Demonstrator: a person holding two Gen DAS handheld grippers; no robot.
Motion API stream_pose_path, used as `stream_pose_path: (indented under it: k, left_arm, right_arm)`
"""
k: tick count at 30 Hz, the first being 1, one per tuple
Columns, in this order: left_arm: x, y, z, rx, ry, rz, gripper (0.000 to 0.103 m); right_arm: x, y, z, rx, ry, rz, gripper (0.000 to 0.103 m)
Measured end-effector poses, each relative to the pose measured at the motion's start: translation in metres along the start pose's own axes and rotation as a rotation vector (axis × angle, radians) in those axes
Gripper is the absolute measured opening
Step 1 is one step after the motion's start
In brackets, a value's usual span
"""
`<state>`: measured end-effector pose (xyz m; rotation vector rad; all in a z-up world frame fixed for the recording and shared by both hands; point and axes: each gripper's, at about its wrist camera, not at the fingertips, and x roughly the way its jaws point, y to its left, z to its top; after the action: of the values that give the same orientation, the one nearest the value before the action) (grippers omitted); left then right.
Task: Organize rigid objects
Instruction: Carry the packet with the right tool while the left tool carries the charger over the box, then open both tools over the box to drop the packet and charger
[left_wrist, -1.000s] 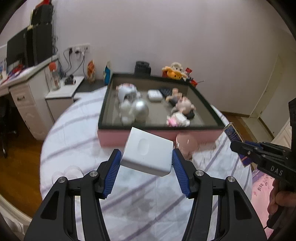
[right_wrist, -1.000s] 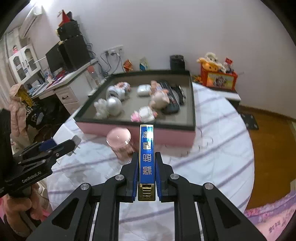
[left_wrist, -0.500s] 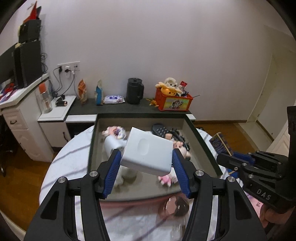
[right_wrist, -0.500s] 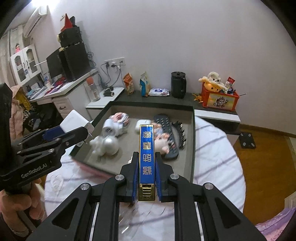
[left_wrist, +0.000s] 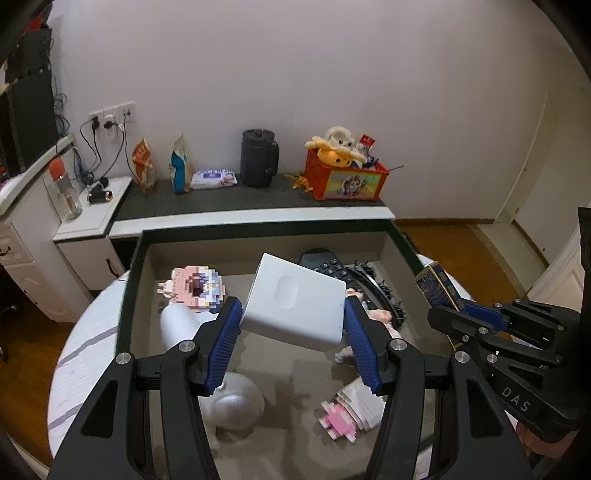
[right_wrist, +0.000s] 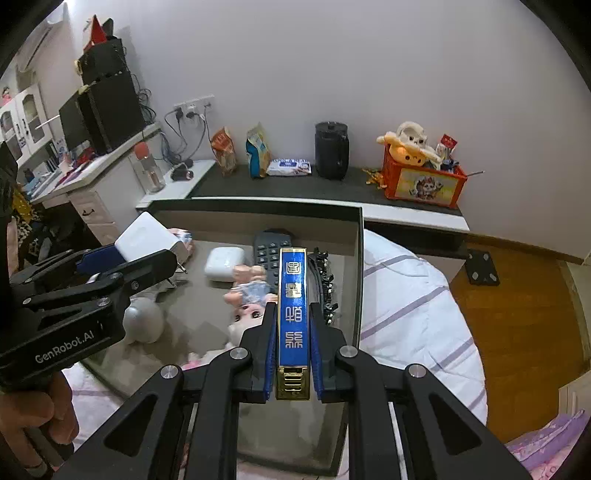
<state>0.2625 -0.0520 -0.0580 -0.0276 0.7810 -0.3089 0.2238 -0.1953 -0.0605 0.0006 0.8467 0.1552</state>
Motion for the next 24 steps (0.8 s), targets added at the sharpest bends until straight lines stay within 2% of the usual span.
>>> stream_pose_path:
  k: [10,12,14,16,17,19,21,22,24]
  left_arm:
    - [0.032,0.002,-0.003,0.007,0.075,0.009,0.058]
    - [0.031,-0.002,-0.001,0.026,0.069,0.049,0.059]
    - [0.032,-0.001,0.001,0.024,0.081,0.074,0.069]
    - [0.032,0.002,0.003,0.013,0.086,0.087,0.09]
    - [0.031,0.003,0.004,0.012,0.085,0.091,0.092]
    - [0.026,0.002,0.003,0.023,0.083,0.101,0.099]
    - [0.021,0.001,0.003,0.027,0.078,0.11,0.1]
    - [0.016,0.002,0.004,0.023,0.07,0.111,0.1]
    - [0.002,0.005,0.003,0.004,0.051,0.109,0.101]
  right_arm:
    - [0.031,-0.009,0.004,0.01,0.046,-0.021,0.016]
    - [0.036,-0.009,0.005,0.01,0.057,-0.025,0.016]
    - [0.038,-0.009,0.005,0.009,0.061,-0.027,0.016]
    - [0.038,-0.009,0.005,0.01,0.061,-0.026,0.016]
    - [0.037,-0.009,0.004,0.012,0.059,-0.026,0.018]
    - [0.034,-0.009,0.004,0.017,0.053,-0.025,0.035]
    - [0.028,-0.008,0.003,0.02,0.04,-0.012,0.055]
    - [0.025,-0.008,0.004,0.021,0.032,-0.026,0.057]
    - [0.018,-0.008,0.005,0.035,0.022,-0.006,0.069]
